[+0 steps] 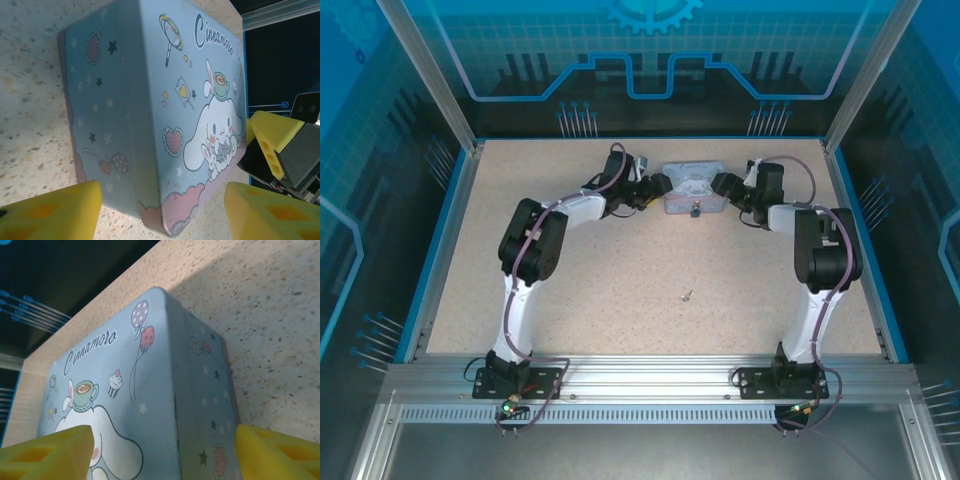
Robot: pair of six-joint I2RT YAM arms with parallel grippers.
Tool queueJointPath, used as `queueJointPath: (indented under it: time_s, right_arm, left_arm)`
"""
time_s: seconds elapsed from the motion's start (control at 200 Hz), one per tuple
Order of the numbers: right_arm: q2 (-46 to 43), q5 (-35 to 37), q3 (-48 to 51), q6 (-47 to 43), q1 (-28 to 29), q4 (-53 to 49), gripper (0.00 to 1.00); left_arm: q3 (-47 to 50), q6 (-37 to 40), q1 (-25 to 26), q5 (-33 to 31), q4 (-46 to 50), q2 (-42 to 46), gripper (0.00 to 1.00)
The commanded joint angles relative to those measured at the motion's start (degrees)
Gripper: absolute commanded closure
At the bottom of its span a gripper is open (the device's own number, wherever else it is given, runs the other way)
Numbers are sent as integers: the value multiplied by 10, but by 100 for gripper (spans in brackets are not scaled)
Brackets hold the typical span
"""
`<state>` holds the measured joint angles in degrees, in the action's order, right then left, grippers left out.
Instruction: Unlock the padlock with the key
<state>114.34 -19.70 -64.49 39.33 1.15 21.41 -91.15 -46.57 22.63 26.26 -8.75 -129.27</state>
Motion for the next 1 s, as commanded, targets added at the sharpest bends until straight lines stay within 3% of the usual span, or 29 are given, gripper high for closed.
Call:
queueJointPath:
  time_s: [0.0, 0.29, 0.555, 0.99]
  right_arm:
    - [17, -32, -15, 1, 12, -15, 32]
    - [21, -39, -8, -17, 32, -34, 49]
    - [4, -66, 20, -26, 63, -29, 49]
    - [-40, -59, 74, -14, 174, -18, 48]
  left_arm:
    - [-35, -19, 8, 29, 3, -26, 39]
    - [-44, 0, 18, 21, 24, -34, 60]
    - [48, 23, 17, -4, 15, 36, 60]
    - [309, 24, 7, -53, -15, 227, 58]
